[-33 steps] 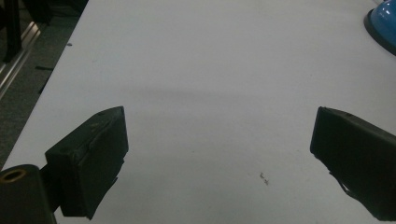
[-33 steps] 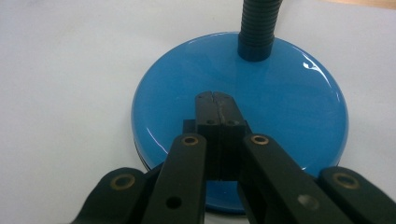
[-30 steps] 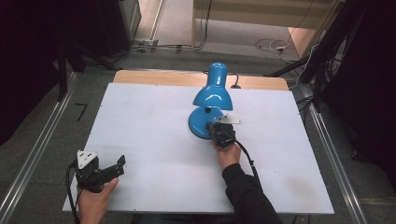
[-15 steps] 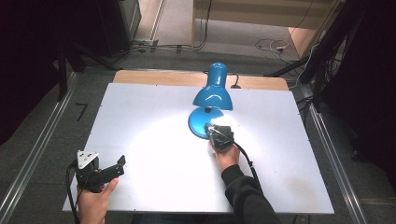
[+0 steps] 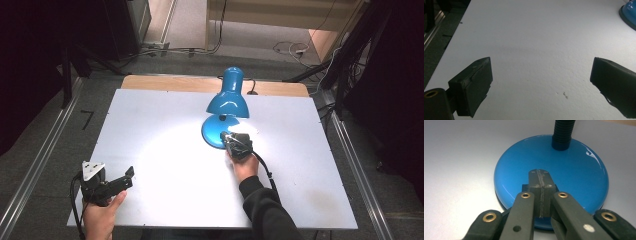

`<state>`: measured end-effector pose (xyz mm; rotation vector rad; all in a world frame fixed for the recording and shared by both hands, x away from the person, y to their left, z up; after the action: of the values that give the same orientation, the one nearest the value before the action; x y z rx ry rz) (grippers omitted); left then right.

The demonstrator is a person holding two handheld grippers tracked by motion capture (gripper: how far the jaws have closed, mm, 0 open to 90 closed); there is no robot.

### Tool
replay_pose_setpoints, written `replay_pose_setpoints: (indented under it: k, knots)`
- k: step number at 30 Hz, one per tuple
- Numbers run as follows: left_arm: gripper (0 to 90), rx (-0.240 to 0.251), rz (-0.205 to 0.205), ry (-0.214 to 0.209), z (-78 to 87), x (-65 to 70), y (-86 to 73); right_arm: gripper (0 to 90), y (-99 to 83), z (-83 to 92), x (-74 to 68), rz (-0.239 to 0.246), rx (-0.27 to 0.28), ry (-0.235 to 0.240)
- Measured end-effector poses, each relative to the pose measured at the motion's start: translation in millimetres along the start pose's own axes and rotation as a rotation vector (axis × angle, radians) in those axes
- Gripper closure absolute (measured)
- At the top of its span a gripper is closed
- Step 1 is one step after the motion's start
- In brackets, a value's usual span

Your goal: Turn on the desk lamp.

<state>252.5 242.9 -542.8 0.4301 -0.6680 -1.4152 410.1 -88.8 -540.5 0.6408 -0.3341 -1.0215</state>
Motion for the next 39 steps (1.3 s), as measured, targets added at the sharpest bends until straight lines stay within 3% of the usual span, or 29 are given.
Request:
replay_pose_setpoints:
  k: [11,21,28,39]
  knots:
    - [4.8,0.001,0.001,-0.001,-0.1,-0.3,0.3,87.5,0.0,0.8,0.3,-0.004,-0.008,0.013]
    - [4.8,0.001,0.001,0.0,0.0,-0.2,0.3,76.6,0.0,4.7,2.0,-0.008,-0.016,0.038]
    - [4.8,0.001,0.001,-0.001,0.0,-0.1,0.2,56.8,1.3,13.4,3.2,0.001,-0.01,0.061]
    - [4.8,0.0,0.0,-0.001,-0.2,0.3,0.2,39.5,1.8,23.7,2.0,0.017,-0.007,0.105]
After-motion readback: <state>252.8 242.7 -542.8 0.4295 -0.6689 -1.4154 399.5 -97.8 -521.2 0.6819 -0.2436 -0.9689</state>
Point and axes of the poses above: each handheld gripper's, and its own axes: z roughly backward along the jaws, y roughly out of its top, x roughly to its right, the point moved 7 cm from there along -z, roughly forward along the jaws, and after that the axes turned 15 degrees about -x, right-handed, at the moved point
